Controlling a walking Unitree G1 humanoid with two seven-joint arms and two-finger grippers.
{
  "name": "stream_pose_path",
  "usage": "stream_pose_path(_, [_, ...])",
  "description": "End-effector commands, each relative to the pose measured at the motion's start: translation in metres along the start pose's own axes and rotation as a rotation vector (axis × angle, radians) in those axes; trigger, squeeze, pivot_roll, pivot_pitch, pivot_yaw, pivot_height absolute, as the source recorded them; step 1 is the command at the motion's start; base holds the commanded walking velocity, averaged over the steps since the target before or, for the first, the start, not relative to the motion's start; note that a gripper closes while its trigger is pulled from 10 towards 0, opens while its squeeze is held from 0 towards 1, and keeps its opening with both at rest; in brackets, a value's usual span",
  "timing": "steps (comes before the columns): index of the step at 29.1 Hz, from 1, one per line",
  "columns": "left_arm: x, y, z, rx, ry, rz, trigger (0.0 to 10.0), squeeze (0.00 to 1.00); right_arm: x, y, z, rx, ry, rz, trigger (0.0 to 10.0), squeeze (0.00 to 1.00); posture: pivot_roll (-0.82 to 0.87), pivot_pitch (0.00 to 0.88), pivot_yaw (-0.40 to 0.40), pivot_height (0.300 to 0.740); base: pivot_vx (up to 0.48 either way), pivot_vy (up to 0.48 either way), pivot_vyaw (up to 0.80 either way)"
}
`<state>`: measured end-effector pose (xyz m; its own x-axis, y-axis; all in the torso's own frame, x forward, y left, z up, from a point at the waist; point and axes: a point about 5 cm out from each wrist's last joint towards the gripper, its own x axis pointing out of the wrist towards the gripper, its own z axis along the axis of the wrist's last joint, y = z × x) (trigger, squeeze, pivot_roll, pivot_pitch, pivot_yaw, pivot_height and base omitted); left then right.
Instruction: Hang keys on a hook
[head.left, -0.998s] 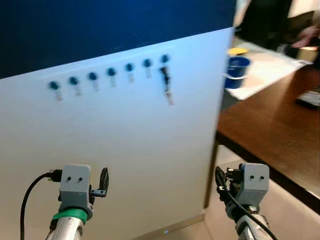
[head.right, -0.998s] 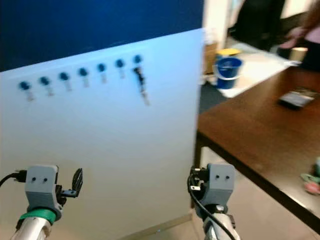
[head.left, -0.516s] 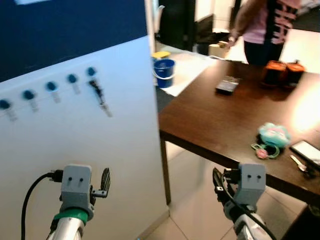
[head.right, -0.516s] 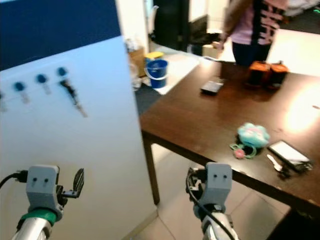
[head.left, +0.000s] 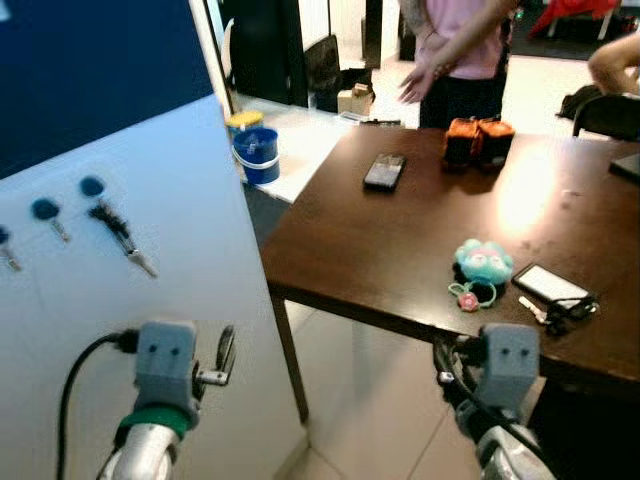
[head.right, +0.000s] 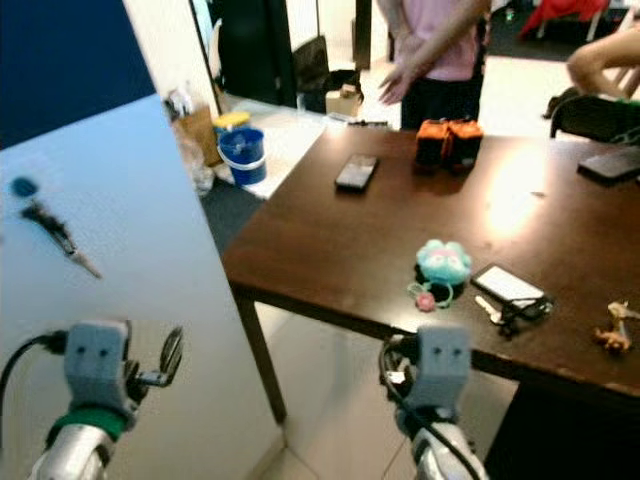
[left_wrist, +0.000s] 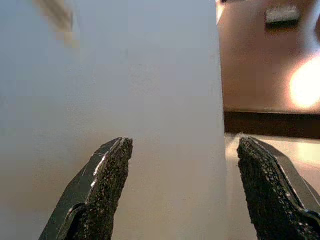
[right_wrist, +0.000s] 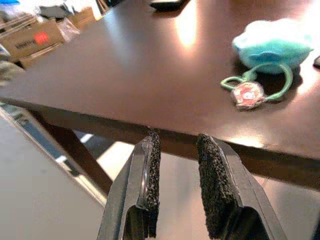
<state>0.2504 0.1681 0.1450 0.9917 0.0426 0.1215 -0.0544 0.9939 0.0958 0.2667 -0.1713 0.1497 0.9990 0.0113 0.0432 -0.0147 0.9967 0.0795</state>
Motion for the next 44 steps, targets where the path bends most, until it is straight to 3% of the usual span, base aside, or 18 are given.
stream_pose_path(1, [-0.001,0.003,-0.007,0.01,0.04,0.003,10.0,0.0,-0.004,0.003,-0.009,0.006,0.043,0.008,10.0,0.0,-0.16,0.097,0.257,0.74,0.0,0.0,-0.8])
stream_pose_path(24, [-0.001,0.003,-0.008,-0.013,0.054,-0.018,10.0,0.0,-0.002,0.004,-0.008,0.013,0.048,0.02,10.0,0.0,-0.16,0.101,0.257,0.74,0.0,0.0,-0.8])
stream_pose_path(39, [0.0,0.01,-0.007,0.009,0.071,-0.017,10.0,0.0,0.003,0.013,-0.017,0.05,0.126,0.103,10.0,0.0,-0.11,0.102,0.292,0.74,0.0,0.0,-0.15])
stream_pose_path(42, [-0.001,0.012,-0.007,0.019,0.073,-0.008,10.0,0.0,0.002,0.012,-0.019,0.063,0.133,0.103,10.0,0.0,-0.1,0.1,0.28,0.74,0.0,0.0,0.0])
stream_pose_path(43, [-0.001,0.012,-0.007,0.014,0.071,0.01,10.0,0.0,0.002,0.012,-0.02,0.065,0.138,0.113,10.0,0.0,-0.11,0.095,0.225,0.74,0.0,0.0,0.0])
stream_pose_path(44, [-0.001,0.012,-0.007,0.014,0.071,0.01,10.0,0.0,0.002,0.012,-0.02,0.065,0.138,0.113,10.0,0.0,-0.11,0.095,0.225,0.74,0.0,0.0,0.0])
